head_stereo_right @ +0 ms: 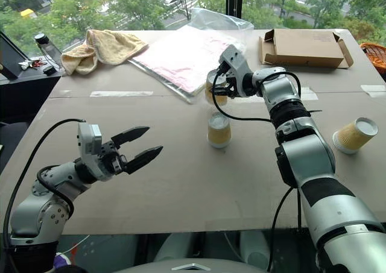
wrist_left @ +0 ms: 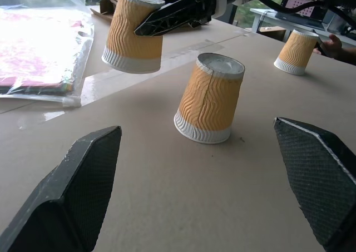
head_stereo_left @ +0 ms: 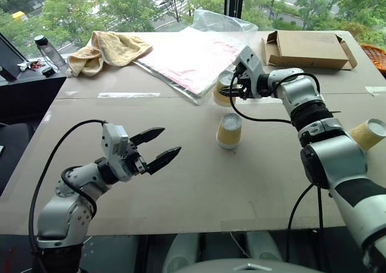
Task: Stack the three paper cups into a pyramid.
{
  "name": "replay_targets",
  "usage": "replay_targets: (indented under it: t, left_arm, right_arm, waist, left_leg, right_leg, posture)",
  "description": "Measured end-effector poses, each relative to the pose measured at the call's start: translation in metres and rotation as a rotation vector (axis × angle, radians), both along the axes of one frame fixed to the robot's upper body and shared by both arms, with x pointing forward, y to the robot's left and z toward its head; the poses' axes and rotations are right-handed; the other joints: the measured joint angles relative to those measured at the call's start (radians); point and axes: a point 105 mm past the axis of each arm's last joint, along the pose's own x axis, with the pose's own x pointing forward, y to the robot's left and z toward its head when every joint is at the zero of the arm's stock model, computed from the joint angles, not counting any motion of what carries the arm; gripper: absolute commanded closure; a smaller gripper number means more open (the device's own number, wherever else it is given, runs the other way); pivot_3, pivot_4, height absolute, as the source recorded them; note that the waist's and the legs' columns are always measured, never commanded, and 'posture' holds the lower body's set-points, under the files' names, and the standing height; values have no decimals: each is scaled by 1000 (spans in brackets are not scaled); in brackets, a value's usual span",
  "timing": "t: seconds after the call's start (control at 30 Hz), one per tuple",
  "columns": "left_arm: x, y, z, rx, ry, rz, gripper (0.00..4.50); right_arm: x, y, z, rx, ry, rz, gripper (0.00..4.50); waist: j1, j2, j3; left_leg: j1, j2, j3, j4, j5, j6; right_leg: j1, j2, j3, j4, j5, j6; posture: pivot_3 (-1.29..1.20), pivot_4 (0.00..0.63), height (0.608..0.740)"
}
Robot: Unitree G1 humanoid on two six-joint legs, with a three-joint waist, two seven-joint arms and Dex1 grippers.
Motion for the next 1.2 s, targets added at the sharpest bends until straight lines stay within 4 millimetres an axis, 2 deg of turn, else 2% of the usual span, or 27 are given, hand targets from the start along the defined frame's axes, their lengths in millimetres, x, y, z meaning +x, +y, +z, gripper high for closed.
replay_targets:
  t: [0.1,0.17,0.23,0.27,0.37,0.4,0.5,0.6,0.73,0.97,1.2]
  left_arm:
    - [-2,-10,6,-8,-46,-73,0]
    - [-6,-13,5,0,-31,-130,0]
    - [-8,-14,5,-4,-18,-163,0]
    - [-9,-14,6,-5,-7,-188,0]
    - [-9,-15,8,-15,-5,-222,0]
    - [-9,-14,7,-12,8,-239,0]
    - [-9,-12,6,-11,17,-247,0]
    - [-8,-8,2,0,31,-286,0]
    - [-6,-4,1,6,31,-299,0]
    - [-7,-3,0,20,34,-306,0]
    - [-9,-2,-3,19,48,-300,0]
  right_arm:
    - [-16,-42,16,14,-55,-15,2445]
    - [-36,-77,5,-4,-29,-60,2445]
    - [-54,-94,-7,-24,3,-86,2445]
    - [-76,-101,-19,-37,30,-94,2445]
    - [-107,-103,-31,-42,38,-105,2445]
    - [-128,-100,-43,-48,53,-110,2445]
    - [-142,-91,-55,-35,78,-108,2445]
    - [-157,-65,-63,9,42,-132,2445]
    - [-157,-53,-84,-28,65,-169,2445]
    - [-148,-55,-89,-77,41,-245,2445]
    - [-139,-54,-87,-86,36,-263,2445]
  waist:
    - [12,-1,0]
    - [19,0,0]
    - [19,0,0]
    - [16,0,0]
    - [9,1,-1]
    - [10,1,-1]
    - [2,1,-1]
    - [1,0,-1]
    - [6,0,-1]
    - [9,0,-1]
    - [9,0,-1]
  left_leg:
    - [-2,0,-2,1,0,0]
    - [-3,0,-3,1,0,0]
    - [-5,-1,-3,1,0,0]
    - [-6,0,-4,2,0,0]
    - [-7,0,-6,2,0,0]
    - [-7,0,-6,2,0,0]
    - [-6,-1,-4,3,0,0]
    - [4,-3,-3,3,-3,5]
    - [4,-4,-4,4,-2,3]
    - [4,-4,-5,4,0,1]
    - [4,-4,-5,4,0,1]
  right_leg:
    - [0,-1,-2,-1,0,0]
    - [-1,-1,-2,-1,0,0]
    - [-4,0,0,0,0,0]
    - [-6,1,1,1,0,0]
    - [-6,1,2,2,0,0]
    - [-6,1,2,2,0,0]
    - [-6,1,3,4,0,0]
    - [1,1,4,7,0,0]
    - [2,0,3,7,0,0]
    - [2,0,3,5,0,0]
    - [2,0,2,5,0,0]
  posture:
    - [0,150,740]
    - [0,150,740]
    - [0,150,740]
    - [0,150,740]
    - [0,150,740]
    - [0,150,740]
    - [0,150,740]
    - [0,150,740]
    - [0,150,740]
    - [0,150,740]
    - [0,150,740]
